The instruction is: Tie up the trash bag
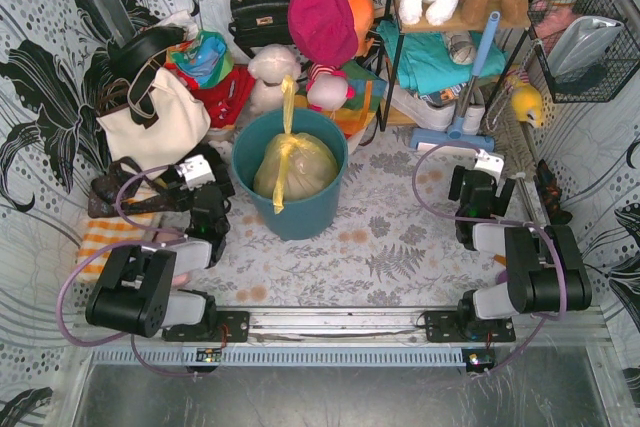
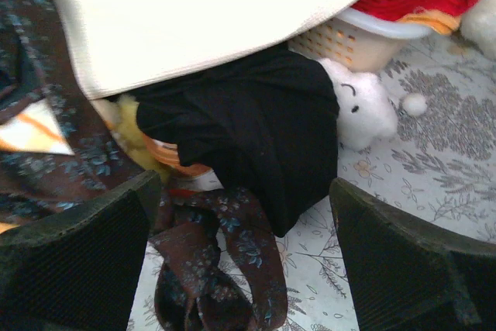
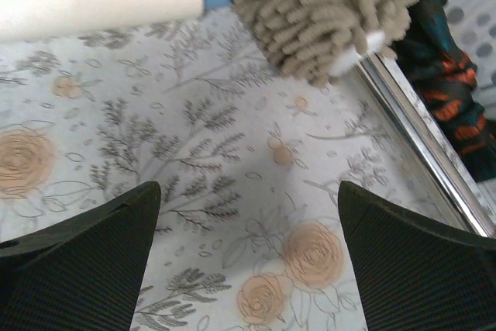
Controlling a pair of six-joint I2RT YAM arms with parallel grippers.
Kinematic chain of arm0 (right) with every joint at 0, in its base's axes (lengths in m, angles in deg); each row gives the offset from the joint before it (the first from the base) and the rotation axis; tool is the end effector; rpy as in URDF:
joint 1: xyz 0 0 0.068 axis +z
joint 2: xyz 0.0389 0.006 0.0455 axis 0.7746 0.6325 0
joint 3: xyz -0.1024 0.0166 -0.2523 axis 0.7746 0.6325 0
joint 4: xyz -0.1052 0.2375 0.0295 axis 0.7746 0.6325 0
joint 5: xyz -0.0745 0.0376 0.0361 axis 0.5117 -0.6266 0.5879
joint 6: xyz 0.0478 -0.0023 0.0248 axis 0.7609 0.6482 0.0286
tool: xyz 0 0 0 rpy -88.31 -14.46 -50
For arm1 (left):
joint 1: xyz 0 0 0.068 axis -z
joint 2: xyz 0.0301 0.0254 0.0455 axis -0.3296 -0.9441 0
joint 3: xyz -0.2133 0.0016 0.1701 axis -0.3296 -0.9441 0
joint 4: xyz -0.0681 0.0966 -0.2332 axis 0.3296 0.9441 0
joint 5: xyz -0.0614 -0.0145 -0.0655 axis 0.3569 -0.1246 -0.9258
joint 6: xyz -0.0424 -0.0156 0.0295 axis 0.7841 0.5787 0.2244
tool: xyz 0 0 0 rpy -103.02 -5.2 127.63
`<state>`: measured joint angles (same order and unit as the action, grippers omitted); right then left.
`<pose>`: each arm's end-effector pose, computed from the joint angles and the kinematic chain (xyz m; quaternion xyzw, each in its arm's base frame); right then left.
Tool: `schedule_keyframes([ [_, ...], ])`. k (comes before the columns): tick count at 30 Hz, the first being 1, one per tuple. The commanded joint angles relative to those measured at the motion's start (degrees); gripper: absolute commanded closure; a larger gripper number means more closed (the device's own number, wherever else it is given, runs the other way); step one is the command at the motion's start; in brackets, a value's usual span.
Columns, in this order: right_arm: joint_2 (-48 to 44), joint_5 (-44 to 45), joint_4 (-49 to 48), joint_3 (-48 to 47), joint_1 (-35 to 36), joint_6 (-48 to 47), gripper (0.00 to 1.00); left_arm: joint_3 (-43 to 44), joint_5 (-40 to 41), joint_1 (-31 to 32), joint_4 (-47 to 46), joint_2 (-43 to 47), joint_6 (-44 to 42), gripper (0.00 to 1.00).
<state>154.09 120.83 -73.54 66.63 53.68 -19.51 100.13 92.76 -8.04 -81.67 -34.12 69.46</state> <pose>0.2477 -0.0068 0.1510 0.1539 0.7925 -0.2096 0.5516 0.2225 -0.0212 0.1671 -0.1629 0.7359 0.1803 0.6320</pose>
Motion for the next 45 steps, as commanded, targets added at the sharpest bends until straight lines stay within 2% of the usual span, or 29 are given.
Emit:
schedule_keyframes([
  [1, 0.08, -7.80, -9.39, -0.12, -0.28, -4.20, 0.03, 1.86, -10.26, -3.37, -4.29, -2.14, -1.53, 0.01],
  [5, -1.63, -15.46, -19.33, 5.23, -0.28, -1.56, 0.03, 0.17, -18.67, -4.17, -4.90, -0.29, -3.38, 0.00],
  [8, 2.61, -14.08, -28.99, 7.61, -0.28, -2.45, 0.03, -1.19, -23.23, -3.91, -5.26, 1.26, -3.85, 0.01],
  [9, 2.17, -15.87, -25.96, 6.98, -0.28, -2.22, 0.03, -1.35, -25.30, -3.95, -5.91, 1.32, -3.16, 0.01],
  [12, 3.54, -19.87, -27.81, 6.82, -0.28, -3.66, 0.03, -2.22, -33.34, -3.99, -13.21, -1.46, -2.90, 0.00],
  [14, 4.80, -20.91, -31.08, 8.34, -0.28, -3.90, 0.03, -0.67, -31.76, -3.99, -13.51, -5.04, -2.30, 0.01],
  [16, 7.76, -20.46, -39.41, 10.48, -0.28, -5.17, 0.03, -0.45, -28.59, -4.45, -13.66, -6.45, -0.25, 0.00],
  [20, 7.02, -20.02, -36.46, 9.49, -0.28, -4.03, 0.03, -2.35, -27.61, -5.99, -21.72, -10.67, 1.24, 0.02],
  [22, 7.26, -19.83, -35.49, 9.27, -0.28, -3.98, 0.03, -2.00, -27.57, -6.18, -19.11, -9.92, 1.92, 0.02],
  [45, 7.15, -19.90, -35.89, 9.22, -0.28, -4.11, 0.03, -1.84, -28.27, -6.44, -19.33, -10.01, 2.03, 0.02],
])
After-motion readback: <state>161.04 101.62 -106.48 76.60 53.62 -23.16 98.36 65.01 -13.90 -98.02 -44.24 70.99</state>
